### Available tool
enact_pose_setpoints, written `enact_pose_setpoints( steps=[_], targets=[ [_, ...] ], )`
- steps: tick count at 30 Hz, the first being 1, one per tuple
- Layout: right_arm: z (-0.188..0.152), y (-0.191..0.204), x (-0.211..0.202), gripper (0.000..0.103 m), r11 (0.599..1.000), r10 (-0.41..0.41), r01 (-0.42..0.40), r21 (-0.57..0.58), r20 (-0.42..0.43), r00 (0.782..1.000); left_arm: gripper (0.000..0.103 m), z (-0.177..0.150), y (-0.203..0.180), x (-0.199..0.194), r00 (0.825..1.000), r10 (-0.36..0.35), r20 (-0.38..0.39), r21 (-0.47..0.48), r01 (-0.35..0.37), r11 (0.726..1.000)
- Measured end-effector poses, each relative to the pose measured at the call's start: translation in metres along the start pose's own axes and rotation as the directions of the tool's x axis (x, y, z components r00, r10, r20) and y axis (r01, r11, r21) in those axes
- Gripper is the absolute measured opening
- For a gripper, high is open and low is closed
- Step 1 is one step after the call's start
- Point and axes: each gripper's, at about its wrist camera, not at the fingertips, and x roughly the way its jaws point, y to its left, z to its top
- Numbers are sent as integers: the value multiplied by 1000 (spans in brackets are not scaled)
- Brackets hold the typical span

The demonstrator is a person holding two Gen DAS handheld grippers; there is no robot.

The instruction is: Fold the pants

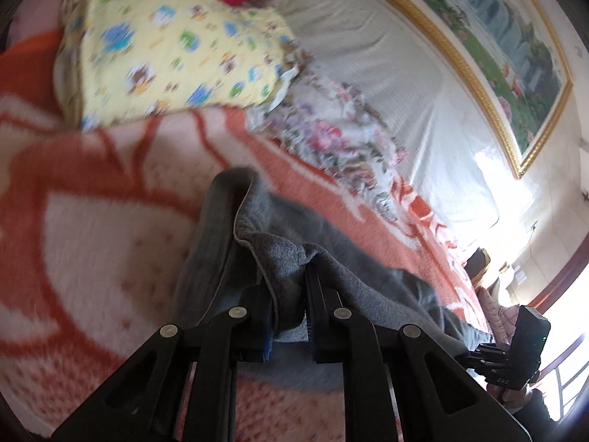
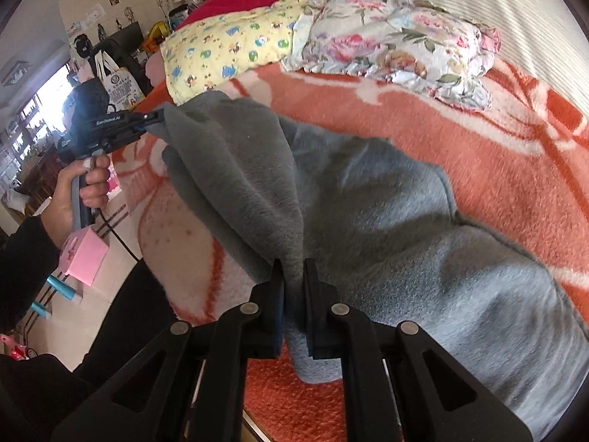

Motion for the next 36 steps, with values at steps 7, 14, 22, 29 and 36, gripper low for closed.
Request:
enact_pose_setpoints(
  steps=[7, 14, 22, 29, 36],
  targets=[
    [-12, 2, 25, 20, 999, -39, 40, 11, -88, 995, 23, -24, 18, 5, 997, 62, -54, -43, -65, 997],
    [-5, 9, 4, 46, 1000, -30, 30, -6, -34, 999, 61, -22, 16, -26, 995, 96, 14, -125, -93, 988],
    [28, -11, -11, 46, 993, -92, 88, 78, 47, 995, 73, -14, 1, -21, 986, 164, -35, -162, -168, 972],
    [64, -46, -3, 46, 971, -120, 103, 216, 68, 990, 80, -17, 5, -13, 978, 192, -82, -239, -206, 949],
    [98, -77, 29, 46, 943, -74, 52, 328, 55, 996, 80, -19, 15, -5, 968, 217, -124, -278, -244, 929]
  ],
)
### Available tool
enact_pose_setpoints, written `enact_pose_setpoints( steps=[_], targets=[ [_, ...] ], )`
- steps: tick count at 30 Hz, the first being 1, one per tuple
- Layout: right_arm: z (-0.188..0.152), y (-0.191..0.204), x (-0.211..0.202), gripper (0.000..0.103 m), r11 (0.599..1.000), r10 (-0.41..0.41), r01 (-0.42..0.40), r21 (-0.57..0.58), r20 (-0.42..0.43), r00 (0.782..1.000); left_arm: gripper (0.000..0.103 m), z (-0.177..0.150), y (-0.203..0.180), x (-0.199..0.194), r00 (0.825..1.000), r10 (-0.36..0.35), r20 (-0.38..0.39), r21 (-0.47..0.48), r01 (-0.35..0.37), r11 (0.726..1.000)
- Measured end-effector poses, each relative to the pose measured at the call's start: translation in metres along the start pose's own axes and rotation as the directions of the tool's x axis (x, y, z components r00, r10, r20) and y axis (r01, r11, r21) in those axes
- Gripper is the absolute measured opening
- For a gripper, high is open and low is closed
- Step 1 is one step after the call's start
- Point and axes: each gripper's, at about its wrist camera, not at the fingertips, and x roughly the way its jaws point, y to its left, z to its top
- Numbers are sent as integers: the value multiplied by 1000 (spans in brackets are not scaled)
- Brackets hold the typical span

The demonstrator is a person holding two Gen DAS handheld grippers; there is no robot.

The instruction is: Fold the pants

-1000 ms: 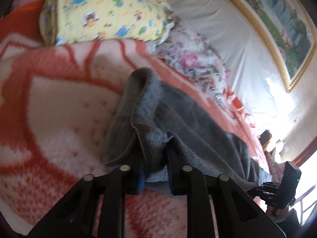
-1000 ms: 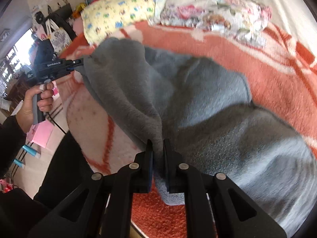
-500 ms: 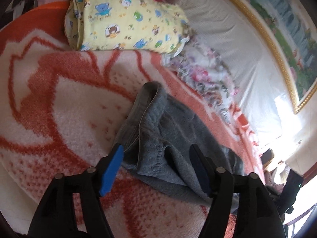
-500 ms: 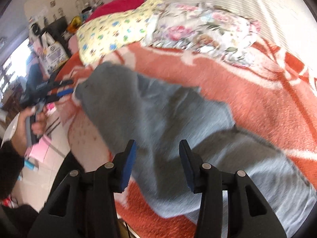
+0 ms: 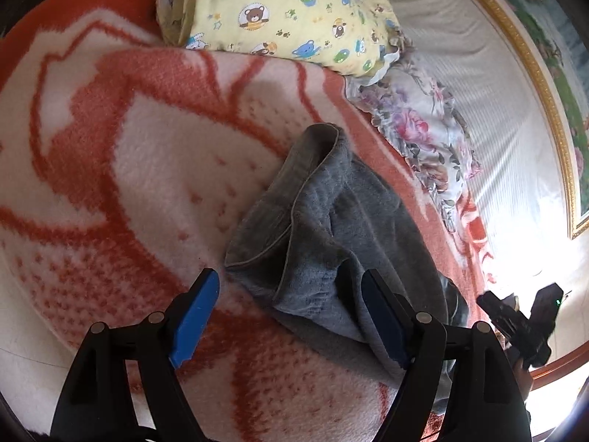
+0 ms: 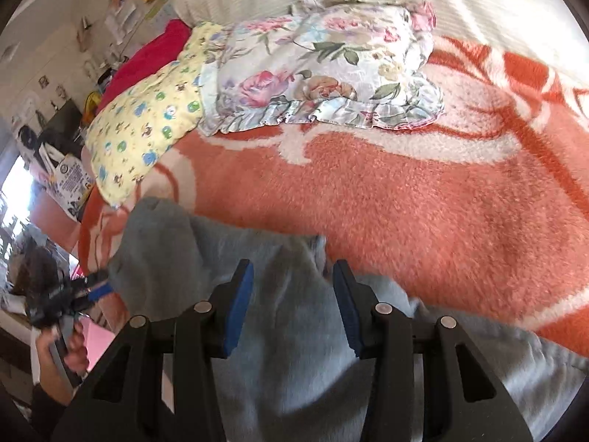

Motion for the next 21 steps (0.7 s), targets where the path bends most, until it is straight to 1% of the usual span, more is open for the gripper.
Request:
enact_pose_setpoints(
  steps=[1, 4, 6, 9, 10, 11, 12, 13, 14, 15, 16, 17, 18, 20, 21],
  targets=[
    [3, -1, 6, 46, 1000, 4, -4, 8, -8, 1000, 80, 1, -1, 2, 1000, 3, -4, 1, -3, 1000],
    [13, -6, 32, 46, 999, 10, -7, 40, -70, 997, 81, 4, -5, 12, 1000, 10, -19, -3, -10, 1000],
    [17, -13, 49, 46, 996, 21, -12, 84, -108, 994, 83, 7, -8, 19, 1000, 22, -14, -3, -22, 1000],
    [20, -23, 75, 46, 989, 50, -25, 143, -172, 984, 84, 13, -10, 31, 999, 48, -15, -9, -48, 999],
    [19, -25, 81, 45, 988, 58, -30, 149, -186, 981, 84, 14, -11, 34, 999, 53, -13, -9, -53, 999],
    [19, -26, 85, 41, 988, 68, -38, 152, -197, 978, 83, 15, -12, 38, 999, 53, -10, -3, -53, 999],
    [18, -26, 91, 28, 987, 82, -50, 153, -206, 975, 83, 15, -13, 42, 999, 52, 0, 12, -52, 999],
    [18, -27, 93, 17, 987, 81, -50, 150, -204, 976, 80, 15, -15, 45, 999, 52, 12, 29, -52, 998],
    [18, -27, 93, 17, 988, 79, -51, 145, -198, 977, 66, 15, -17, 46, 998, 51, 23, 46, -52, 998],
    [18, -26, 92, 14, 988, 84, -58, 140, -186, 979, 41, 16, -19, 49, 999, 34, 26, 65, -35, 997],
    [19, -24, 89, 13, 989, 89, -67, 130, -170, 981, 33, 17, -18, 51, 1000, -5, 14, 61, 4, 998],
    [20, -22, 86, 12, 991, 87, -70, 113, -158, 984, 31, 19, -15, 51, 999, -35, 14, 44, 34, 998],
    [22, -19, 82, 12, 993, 82, -70, 92, -145, 986, 27, 19, -14, 48, 998, -59, 33, 38, 58, 998],
    [28, -11, 73, 12, 996, 75, -69, 50, -120, 990, 26, 20, -18, 34, 992, -101, 81, 60, 97, 993],
    [32, -6, 68, 11, 997, 73, -71, 29, -104, 992, 25, 21, -20, 21, 985, -131, 111, 72, 124, 990]
  ],
)
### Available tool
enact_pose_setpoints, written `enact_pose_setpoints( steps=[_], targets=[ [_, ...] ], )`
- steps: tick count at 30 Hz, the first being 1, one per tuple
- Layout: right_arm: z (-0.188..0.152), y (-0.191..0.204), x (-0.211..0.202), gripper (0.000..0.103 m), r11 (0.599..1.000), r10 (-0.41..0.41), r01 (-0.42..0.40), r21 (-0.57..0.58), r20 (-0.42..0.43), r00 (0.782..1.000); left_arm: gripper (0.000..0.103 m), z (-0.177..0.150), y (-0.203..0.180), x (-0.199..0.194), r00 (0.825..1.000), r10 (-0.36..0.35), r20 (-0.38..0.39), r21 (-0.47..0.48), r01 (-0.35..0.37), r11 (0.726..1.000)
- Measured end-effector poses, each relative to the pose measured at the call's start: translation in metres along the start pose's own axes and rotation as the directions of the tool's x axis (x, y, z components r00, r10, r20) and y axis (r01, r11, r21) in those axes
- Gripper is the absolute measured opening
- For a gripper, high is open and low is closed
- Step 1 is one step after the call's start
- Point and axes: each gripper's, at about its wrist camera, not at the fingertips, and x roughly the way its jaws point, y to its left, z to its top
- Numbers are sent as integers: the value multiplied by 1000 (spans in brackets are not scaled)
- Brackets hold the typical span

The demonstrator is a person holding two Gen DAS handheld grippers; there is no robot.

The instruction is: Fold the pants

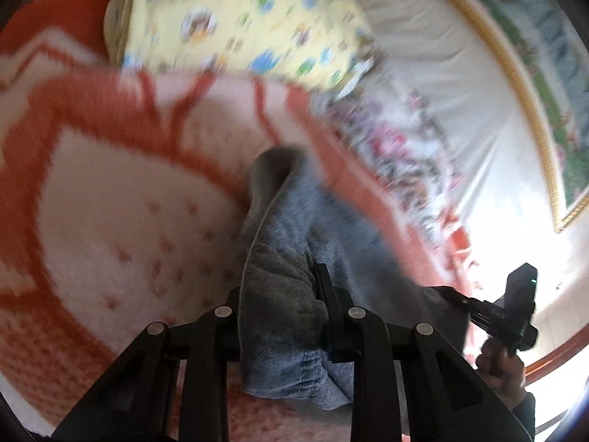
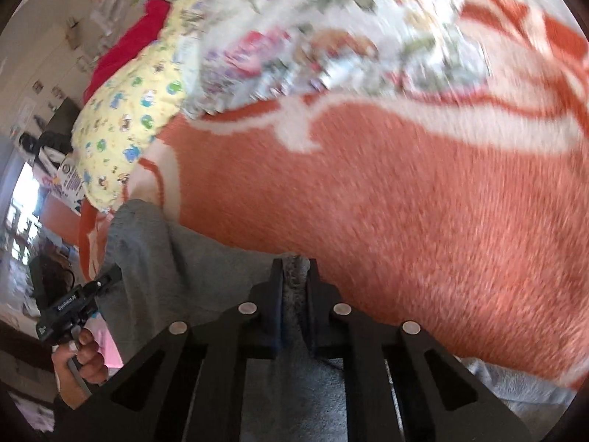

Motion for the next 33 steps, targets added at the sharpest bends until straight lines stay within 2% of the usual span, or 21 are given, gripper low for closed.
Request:
enact_pose_setpoints(
  steps=[5, 8, 11, 14, 17, 18, 19, 21, 22, 24, 27, 29, 33],
  targets=[
    [23, 18, -21, 11, 998, 29, -24, -50, 109, 994, 23, 5, -19, -60, 988, -65, 142, 86, 54, 995],
    [31, 20, -16, 11, 997, 68, -62, -41, 158, 985, 23, 6, -14, -86, 976, -68, 209, 134, 40, 990],
    [32, 27, 11, 11, 995, 96, -91, -37, 166, 981, 22, 10, 12, -85, 979, 4, 205, 127, -30, 991],
    [26, 35, 51, 13, 997, 71, -68, -38, 105, 992, 22, 12, 40, -73, 984, 70, 167, 108, -88, 990],
    [19, 35, 70, 22, 999, 30, -28, -26, 70, 997, 28, 12, 59, -65, 988, 98, 119, 75, -107, 991],
    [18, 34, 69, 30, 1000, 31, -30, -8, 72, 997, 35, 11, 62, -64, 990, 100, 103, 68, -108, 992],
    [17, 32, 65, 40, 999, 31, -32, 17, 77, 997, 42, 9, 62, -67, 987, 120, 107, 68, -128, 989],
    [16, 30, 48, 45, 999, 33, -36, 29, 103, 994, 67, 6, 59, -80, 973, 166, 159, 73, -180, 981],
    [14, 30, 35, 47, 999, 37, -40, 22, 124, 992, 71, 5, 59, -85, 971, 170, 170, 68, -184, 981],
    [10, 27, 11, 52, 999, 36, -39, 17, 149, 988, 74, 3, 62, -99, 966, 169, 194, 43, -181, 983],
    [-3, 21, -26, 54, 999, 38, -40, 6, 174, 984, 74, 1, 56, -112, 970, 143, 199, 41, -154, 987],
    [-17, 16, -48, 54, 999, 42, -43, -2, 177, 983, 74, -1, 44, -112, 973, 134, 189, 69, -150, 986],
    [-54, 7, -88, 54, 1000, 20, -17, -13, 182, 983, 74, -8, 3, -109, 984, 71, 163, 179, -100, 979]
  ],
)
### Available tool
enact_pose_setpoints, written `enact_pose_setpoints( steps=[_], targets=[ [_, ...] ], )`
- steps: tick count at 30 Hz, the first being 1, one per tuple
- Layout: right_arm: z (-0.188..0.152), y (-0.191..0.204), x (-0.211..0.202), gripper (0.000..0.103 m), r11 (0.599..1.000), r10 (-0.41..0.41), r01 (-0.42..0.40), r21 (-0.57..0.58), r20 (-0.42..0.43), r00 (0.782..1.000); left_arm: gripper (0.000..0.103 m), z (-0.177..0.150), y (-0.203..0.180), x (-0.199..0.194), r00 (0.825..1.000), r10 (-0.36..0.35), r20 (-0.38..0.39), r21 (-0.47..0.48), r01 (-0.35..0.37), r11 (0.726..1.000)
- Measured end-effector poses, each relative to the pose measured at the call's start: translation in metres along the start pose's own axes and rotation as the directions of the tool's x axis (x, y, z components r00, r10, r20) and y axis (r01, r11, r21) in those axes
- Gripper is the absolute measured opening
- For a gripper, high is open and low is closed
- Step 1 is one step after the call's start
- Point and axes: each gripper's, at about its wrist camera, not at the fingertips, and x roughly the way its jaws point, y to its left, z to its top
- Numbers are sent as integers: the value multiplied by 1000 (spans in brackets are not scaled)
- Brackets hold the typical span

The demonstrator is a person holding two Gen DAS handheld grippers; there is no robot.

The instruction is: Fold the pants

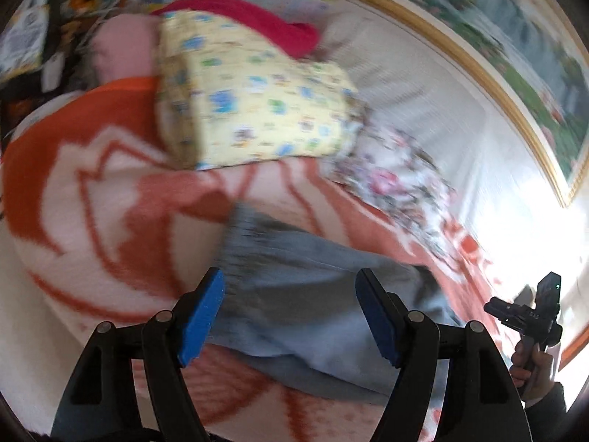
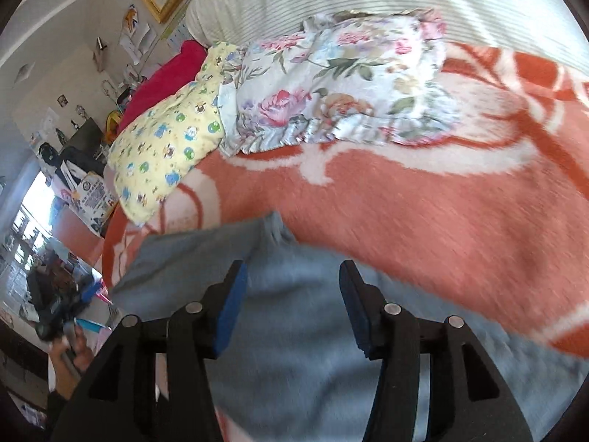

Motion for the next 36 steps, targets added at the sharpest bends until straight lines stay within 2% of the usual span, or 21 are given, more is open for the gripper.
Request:
enact_pose_setpoints(
  steps=[4, 8, 10, 14, 17, 22, 26, 29, 33, 36],
  targets=[
    [-38, -12, -34, 54, 998, -62, 61, -28, -26, 998, 75, -8, -54, 13, 992, -100, -77, 132, 110, 985],
    [-74, -28, -64, 54, 990, -135, 133, -40, -43, 990, 77, -28, -112, 32, 971, -159, -179, 265, 203, 943],
    [-92, -42, -83, 54, 987, -163, 163, -7, -35, 986, 77, -42, -139, 41, 955, -186, -231, 310, 254, 916],
    [-125, -74, -117, 55, 969, -222, 222, 112, -15, 975, 78, -69, -185, 60, 916, -238, -323, 333, 345, 877],
    [-148, -99, -144, 55, 941, -270, 263, 211, 1, 963, 78, -84, -211, 72, 887, -267, -377, 333, 399, 854],
    [-180, -133, -191, 55, 886, -337, 300, 354, 45, 941, 80, -110, -265, 95, 830, -295, -474, 353, 486, 800],
    [-200, -154, -221, 55, 838, -400, 335, 430, 68, 914, 80, -128, -313, 112, 783, -293, -549, 385, 548, 743],
    [-215, -171, -242, 55, 794, -451, 359, 490, 80, 889, 81, -144, -357, 124, 747, -293, -597, 414, 600, 685],
    [-230, -195, -264, 55, 738, -500, 359, 571, 106, 860, 81, -162, -410, 136, 718, -279, -638, 457, 645, 613],
    [-236, -212, -278, 55, 708, -518, 337, 620, 132, 845, 81, -176, -452, 147, 686, -262, -679, 480, 684, 549]
  ],
)
